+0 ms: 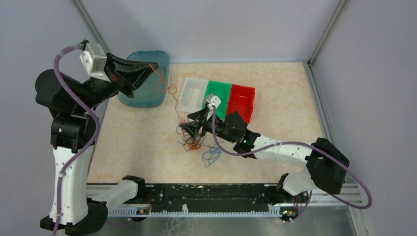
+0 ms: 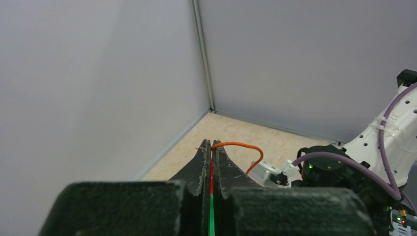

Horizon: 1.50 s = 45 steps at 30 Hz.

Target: Untangle the cables

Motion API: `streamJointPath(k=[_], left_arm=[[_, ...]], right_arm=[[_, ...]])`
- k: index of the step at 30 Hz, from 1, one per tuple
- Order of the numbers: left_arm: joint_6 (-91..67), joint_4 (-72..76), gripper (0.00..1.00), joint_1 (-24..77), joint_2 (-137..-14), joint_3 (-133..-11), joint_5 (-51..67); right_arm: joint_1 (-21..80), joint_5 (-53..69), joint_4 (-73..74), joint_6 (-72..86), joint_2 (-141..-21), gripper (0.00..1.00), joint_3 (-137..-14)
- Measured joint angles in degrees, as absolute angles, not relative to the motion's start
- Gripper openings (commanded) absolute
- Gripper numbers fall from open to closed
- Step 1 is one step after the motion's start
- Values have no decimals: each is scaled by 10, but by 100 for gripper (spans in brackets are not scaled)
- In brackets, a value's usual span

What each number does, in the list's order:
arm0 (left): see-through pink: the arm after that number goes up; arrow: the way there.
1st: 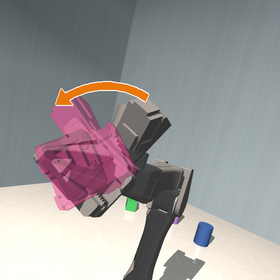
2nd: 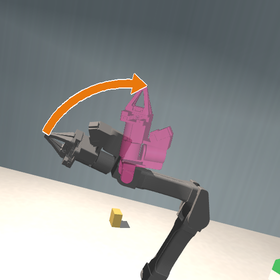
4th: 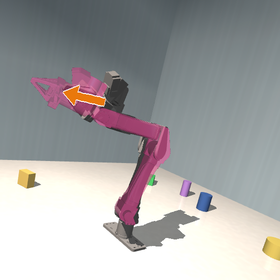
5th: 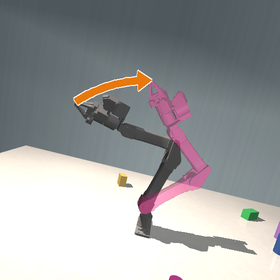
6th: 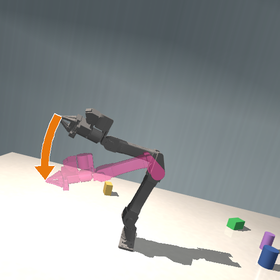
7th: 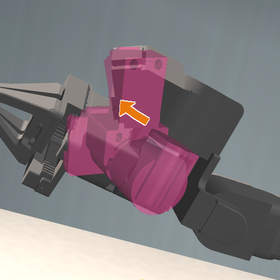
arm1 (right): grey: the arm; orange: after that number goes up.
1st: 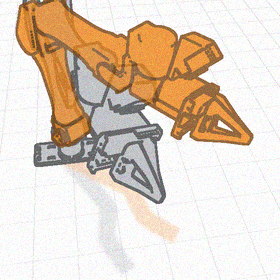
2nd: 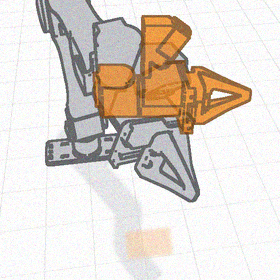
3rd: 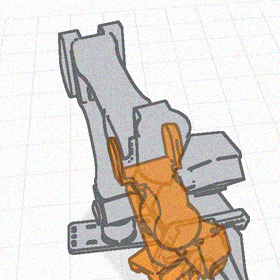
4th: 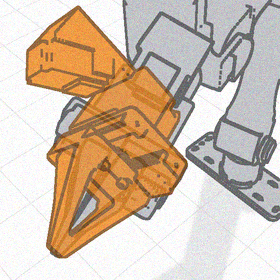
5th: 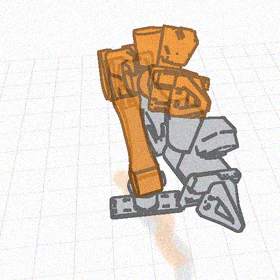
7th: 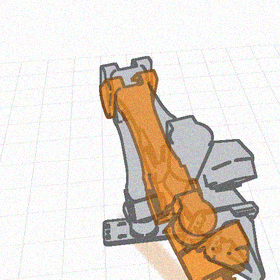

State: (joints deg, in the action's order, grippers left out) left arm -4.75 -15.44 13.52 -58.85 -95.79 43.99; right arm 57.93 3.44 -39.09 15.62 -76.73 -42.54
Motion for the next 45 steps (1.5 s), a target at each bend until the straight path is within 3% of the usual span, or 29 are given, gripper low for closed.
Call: streamJointPath(k=[3,5,10,13,19,25,31,40,45], left_arm=[[-53,-154,0,135,-586,-958,445],[-56,-155,0,135,-585,-958,447],[-56,-155,0,135,-581,-958,451],[-56,-155,0,135,-578,-958,451],[-56,-155,0,135,-576,-958,451],[-53,-157,0,135,-575,-958,451],[-49,-159,0,135,-573,-958,451],[-29,-160,0,135,-570,-958,439],[20,-152,0,135,-562,-958,361]], right_arm=[[568,83,-379,149,-795,42,-460],[557,111,-369,149,-811,39,-469],[542,146,-354,153,-819,56,-469],[542,157,-355,154,-818,57,-469],[542,166,-356,156,-818,45,-454],[542,166,-358,160,-816,39,-426],[538,164,-359,165,-793,16,-398],[531,149,-361,171,-770,9,-370],[527,116,-358,183,-746,8,-316]])
